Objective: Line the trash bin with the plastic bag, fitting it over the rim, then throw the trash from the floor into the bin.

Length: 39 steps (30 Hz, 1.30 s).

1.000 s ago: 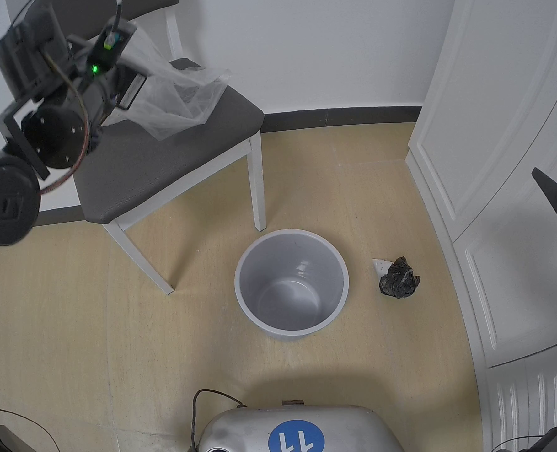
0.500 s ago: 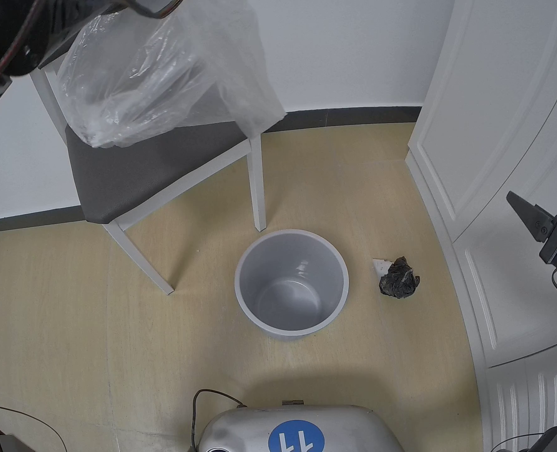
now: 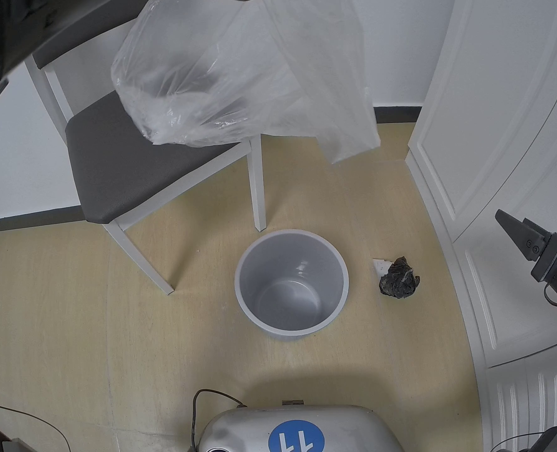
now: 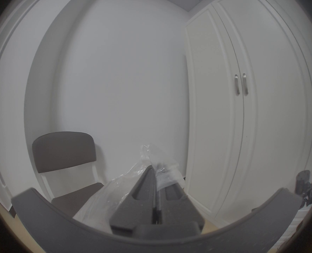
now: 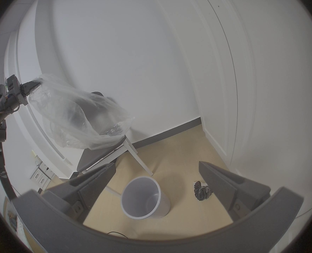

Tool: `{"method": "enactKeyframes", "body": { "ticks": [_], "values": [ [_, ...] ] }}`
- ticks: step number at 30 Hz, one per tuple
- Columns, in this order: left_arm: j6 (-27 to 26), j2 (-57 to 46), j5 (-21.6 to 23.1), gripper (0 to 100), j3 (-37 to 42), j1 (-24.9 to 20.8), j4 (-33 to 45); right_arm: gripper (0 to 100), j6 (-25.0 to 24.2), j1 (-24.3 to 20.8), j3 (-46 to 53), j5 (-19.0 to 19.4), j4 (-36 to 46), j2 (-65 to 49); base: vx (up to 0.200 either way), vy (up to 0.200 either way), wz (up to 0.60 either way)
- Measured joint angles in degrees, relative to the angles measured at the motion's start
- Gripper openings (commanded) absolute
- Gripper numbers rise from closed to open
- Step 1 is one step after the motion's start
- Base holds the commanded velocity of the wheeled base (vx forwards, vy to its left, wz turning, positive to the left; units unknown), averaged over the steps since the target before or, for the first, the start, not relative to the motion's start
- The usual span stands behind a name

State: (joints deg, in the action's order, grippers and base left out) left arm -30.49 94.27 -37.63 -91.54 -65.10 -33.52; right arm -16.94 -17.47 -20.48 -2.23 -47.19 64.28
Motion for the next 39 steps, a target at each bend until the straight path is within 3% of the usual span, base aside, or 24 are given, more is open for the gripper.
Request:
{"method": "enactKeyframes", "body": {
  "ticks": [15, 25, 32, 39],
  "values": [
    [0.35, 0.72, 0.33, 0, 0.00, -7.89, -0.55, 100, -2.57, 0.05, -0.35, 0.35, 0.11, 0.32, 0.000, 0.000, 0.00],
    [0.02, 1.82, 0.28, 0, -0.63, -8.68, -1.07, 100, -6.53, -6.70, 0.17, 0.00, 0.63, 1.18, 0.000, 0.000, 0.00],
    [-0.16, 2.06, 0.33, 0, -0.82, -9.55, -1.16, 100, -7.63, -8.05, 0.56, -0.20, 0.04, 3.13, 0.000, 0.000, 0.00],
    [-0.24, 2.28, 0.38, 0, -1.38, -13.01, -1.07, 100, -14.12, -8.00, -1.68, -0.59, 0.00, 4.55, 0.000, 0.000, 0.00]
  ]
}}
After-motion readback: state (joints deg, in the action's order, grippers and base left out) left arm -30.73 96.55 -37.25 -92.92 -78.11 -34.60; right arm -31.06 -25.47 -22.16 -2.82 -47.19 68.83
